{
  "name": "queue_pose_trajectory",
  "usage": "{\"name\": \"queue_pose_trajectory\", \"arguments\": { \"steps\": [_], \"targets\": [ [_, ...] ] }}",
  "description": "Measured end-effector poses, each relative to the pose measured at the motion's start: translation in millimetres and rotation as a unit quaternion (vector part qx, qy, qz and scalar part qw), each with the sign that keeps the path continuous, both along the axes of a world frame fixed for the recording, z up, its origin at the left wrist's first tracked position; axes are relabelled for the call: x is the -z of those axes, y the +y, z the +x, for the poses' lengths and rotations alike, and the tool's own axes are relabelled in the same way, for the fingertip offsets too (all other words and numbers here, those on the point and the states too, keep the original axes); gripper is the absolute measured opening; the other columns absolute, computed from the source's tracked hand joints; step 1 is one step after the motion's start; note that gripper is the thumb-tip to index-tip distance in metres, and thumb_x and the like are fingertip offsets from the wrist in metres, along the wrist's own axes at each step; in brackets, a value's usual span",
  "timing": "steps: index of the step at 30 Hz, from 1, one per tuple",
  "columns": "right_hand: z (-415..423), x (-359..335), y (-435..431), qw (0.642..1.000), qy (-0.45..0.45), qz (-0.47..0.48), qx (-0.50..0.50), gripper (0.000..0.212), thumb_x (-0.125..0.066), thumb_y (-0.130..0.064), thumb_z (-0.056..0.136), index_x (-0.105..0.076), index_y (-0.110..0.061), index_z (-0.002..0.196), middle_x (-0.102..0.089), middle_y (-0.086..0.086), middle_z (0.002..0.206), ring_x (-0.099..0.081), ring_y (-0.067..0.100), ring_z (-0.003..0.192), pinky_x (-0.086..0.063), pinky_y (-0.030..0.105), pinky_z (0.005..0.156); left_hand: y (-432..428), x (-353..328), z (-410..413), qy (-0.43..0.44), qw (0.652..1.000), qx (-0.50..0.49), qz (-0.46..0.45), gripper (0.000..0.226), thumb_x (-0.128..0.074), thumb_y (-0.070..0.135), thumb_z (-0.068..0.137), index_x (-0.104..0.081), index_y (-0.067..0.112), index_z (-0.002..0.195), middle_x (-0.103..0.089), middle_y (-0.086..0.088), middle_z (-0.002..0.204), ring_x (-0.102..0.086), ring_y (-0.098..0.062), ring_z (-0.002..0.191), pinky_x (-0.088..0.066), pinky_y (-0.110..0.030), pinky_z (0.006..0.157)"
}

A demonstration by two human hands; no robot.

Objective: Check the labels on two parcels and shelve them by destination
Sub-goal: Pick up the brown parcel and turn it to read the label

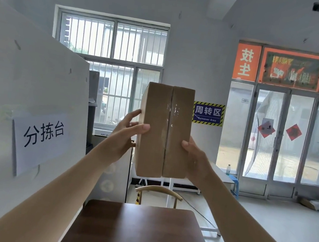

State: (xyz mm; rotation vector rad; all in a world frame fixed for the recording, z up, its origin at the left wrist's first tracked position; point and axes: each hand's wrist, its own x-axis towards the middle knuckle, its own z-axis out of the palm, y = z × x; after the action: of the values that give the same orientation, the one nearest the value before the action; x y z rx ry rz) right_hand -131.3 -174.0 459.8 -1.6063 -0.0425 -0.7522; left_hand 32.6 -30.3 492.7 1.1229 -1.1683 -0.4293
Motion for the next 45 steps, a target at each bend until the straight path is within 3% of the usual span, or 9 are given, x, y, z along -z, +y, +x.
{"name": "queue_pose_trajectory", "arguments": {
  "steps": [5, 12, 19, 24, 28, 33, 38, 42, 45],
  "targets": [
    [0.9, -1.3, 0.8, 1.000, -0.001, -0.014, -0.006, 0.080, -0.085, -0.063, 0.049, -0.060, -0.039, 0.121, -0.060, 0.002, 0.122, -0.051, 0.034, 0.122, -0.042, 0.063, 0.105, 6.4, -2.3, -3.1, 0.009, 1.000, 0.021, -0.005, 0.120, -0.088, 0.059, 0.043, -0.036, 0.023, 0.145, -0.053, -0.020, 0.135, -0.053, -0.038, 0.124, -0.042, -0.060, 0.102],
    [-1.9, -8.3, 8.8, 0.998, -0.003, -0.017, 0.064, 0.108, -0.085, -0.060, 0.050, -0.041, -0.029, 0.144, -0.057, 0.008, 0.134, -0.053, 0.031, 0.126, -0.037, 0.064, 0.108, 17.4, -12.0, -10.6, 0.015, 0.999, 0.032, -0.014, 0.116, -0.087, 0.057, 0.050, -0.034, 0.020, 0.147, -0.054, -0.013, 0.136, -0.047, -0.037, 0.129, -0.044, -0.056, 0.098],
    [2.9, 6.1, 24.3, 0.973, -0.026, -0.070, 0.216, 0.091, -0.085, -0.043, 0.049, -0.039, -0.047, 0.127, -0.047, 0.000, 0.127, -0.052, 0.010, 0.105, -0.052, 0.012, 0.069, 19.9, -39.8, -23.8, 0.007, 0.995, -0.085, -0.059, 0.135, -0.084, 0.062, 0.044, -0.007, 0.033, 0.152, -0.025, -0.006, 0.157, -0.027, -0.026, 0.144, -0.024, -0.057, 0.114],
    [19.4, 18.3, 36.0, 0.944, 0.004, -0.107, 0.311, 0.112, -0.081, -0.071, 0.033, -0.032, -0.055, 0.132, -0.035, -0.003, 0.132, -0.041, 0.023, 0.124, -0.048, 0.050, 0.102, 8.8, -40.9, -32.0, -0.053, 0.980, -0.188, -0.030, 0.138, -0.080, 0.070, 0.042, -0.004, 0.033, 0.151, -0.030, -0.006, 0.156, -0.036, -0.027, 0.139, -0.036, -0.045, 0.111],
    [21.4, 21.5, 49.7, 0.922, 0.022, -0.140, 0.360, 0.114, -0.073, -0.072, 0.039, -0.025, -0.051, 0.140, -0.030, -0.005, 0.136, -0.033, 0.019, 0.125, -0.043, 0.042, 0.103, 5.3, -35.7, -30.5, -0.049, 0.974, -0.219, -0.031, 0.142, -0.079, 0.074, 0.030, -0.011, 0.035, 0.148, -0.043, -0.005, 0.141, -0.048, -0.025, 0.126, -0.045, -0.044, 0.104],
    [21.6, 22.6, 57.0, 0.921, 0.039, -0.143, 0.361, 0.115, -0.072, -0.072, 0.041, -0.022, -0.051, 0.143, -0.027, -0.005, 0.140, -0.028, 0.019, 0.129, -0.041, 0.044, 0.105, 8.0, -35.8, -29.0, -0.034, 0.976, -0.202, -0.068, 0.110, -0.087, 0.041, 0.062, -0.021, 0.016, 0.147, -0.054, 0.010, 0.108, -0.057, -0.015, 0.105, -0.049, -0.024, 0.081],
    [12.9, 16.5, 48.6, 0.952, -0.049, -0.097, 0.285, 0.093, -0.079, -0.064, 0.050, -0.029, -0.065, 0.129, -0.039, -0.005, 0.134, -0.046, 0.022, 0.125, -0.053, 0.044, 0.097, 20.0, -41.2, -14.0, 0.014, 0.983, -0.166, -0.072, 0.107, -0.088, 0.040, 0.058, -0.030, 0.015, 0.145, -0.058, -0.001, 0.120, -0.061, -0.021, 0.110, -0.054, -0.034, 0.081],
    [1.6, -1.0, 29.4, 0.976, -0.008, -0.016, 0.217, 0.122, -0.079, -0.070, 0.041, -0.025, -0.040, 0.145, -0.049, 0.011, 0.142, -0.054, 0.028, 0.124, -0.047, 0.037, 0.091, 33.3, -40.4, 4.6, 0.014, 0.991, -0.123, -0.049, 0.114, -0.087, 0.054, 0.044, -0.040, 0.015, 0.140, -0.060, -0.013, 0.127, -0.063, -0.028, 0.113, -0.058, -0.045, 0.077],
    [-3.2, -8.2, 25.9, 0.986, 0.015, -0.015, 0.167, 0.131, -0.081, -0.077, 0.032, -0.027, -0.041, 0.145, -0.050, 0.011, 0.144, -0.048, 0.030, 0.132, -0.036, 0.049, 0.104, 38.5, -35.2, 13.2, -0.001, 0.996, -0.086, -0.034, 0.110, -0.087, 0.056, 0.047, -0.043, 0.014, 0.139, -0.059, -0.018, 0.128, -0.062, -0.032, 0.114, -0.058, -0.050, 0.082]
  ]
}}
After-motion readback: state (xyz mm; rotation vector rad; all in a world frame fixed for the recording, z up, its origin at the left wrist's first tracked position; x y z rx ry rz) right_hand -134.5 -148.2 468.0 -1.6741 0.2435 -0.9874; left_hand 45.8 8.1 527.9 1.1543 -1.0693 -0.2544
